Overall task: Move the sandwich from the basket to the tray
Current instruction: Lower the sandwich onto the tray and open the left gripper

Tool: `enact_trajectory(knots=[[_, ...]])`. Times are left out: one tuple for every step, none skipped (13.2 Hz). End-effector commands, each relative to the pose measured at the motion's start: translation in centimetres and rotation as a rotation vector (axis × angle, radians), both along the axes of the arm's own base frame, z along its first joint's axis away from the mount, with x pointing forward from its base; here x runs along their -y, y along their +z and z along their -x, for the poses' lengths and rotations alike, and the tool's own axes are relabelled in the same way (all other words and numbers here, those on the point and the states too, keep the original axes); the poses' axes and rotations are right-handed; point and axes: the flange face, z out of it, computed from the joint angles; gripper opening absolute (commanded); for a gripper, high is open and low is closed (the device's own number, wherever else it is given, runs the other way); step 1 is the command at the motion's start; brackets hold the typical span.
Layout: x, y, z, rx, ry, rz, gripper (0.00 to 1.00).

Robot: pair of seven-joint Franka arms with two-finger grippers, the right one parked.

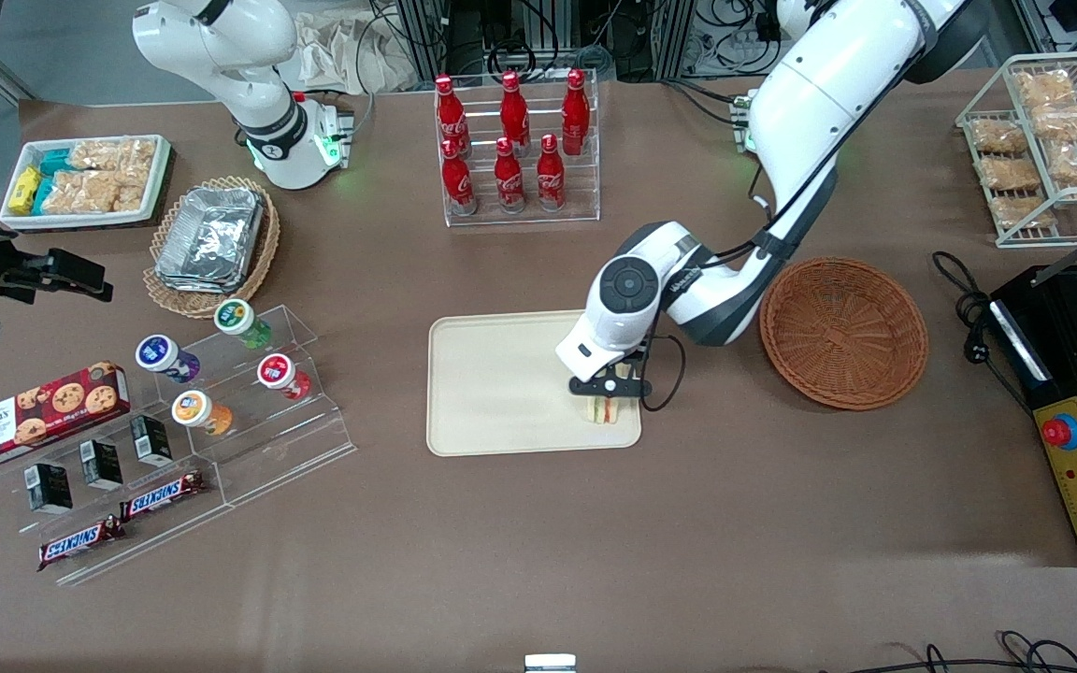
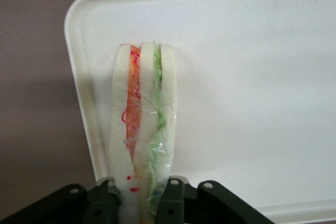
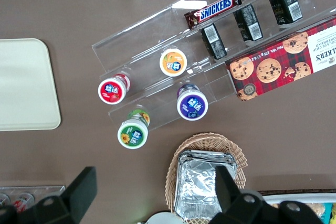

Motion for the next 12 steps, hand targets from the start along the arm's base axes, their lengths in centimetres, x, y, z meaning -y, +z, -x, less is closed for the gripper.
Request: enact_trajectory(knots=[[-0.3,0.5,-0.9,0.030,0.024,-0.006,1.00],[-0.4,1.1,-1.1,0.036,0.032,0.000,1.00],[-0.3,1.8,-1.5,0.043,0.042,0.009,1.00],[-0.3,2.5,-1.8,0.052,0.047,0.015,1.00],[-0.5,3.7,-2.1,0.069,0.050,0.021,1.00],[-0.9,5.0,-2.5,0.084,0.057,0.025,1.00],[-1.0,6.1,-2.6,0.097,0.058,0.022,1.00],[-1.0,7.7,-2.9,0.116,0.061,0.026,1.00],[-1.3,9.3,-3.1,0.128,0.065,0.016,1.00],[-1.8,11.4,-3.6,0.134,0.075,0.000,1.00],[-3.6,13.4,-4.9,0.128,0.106,-0.025,1.00],[-5.0,15.5,-5.6,0.119,0.121,-0.054,1.00]])
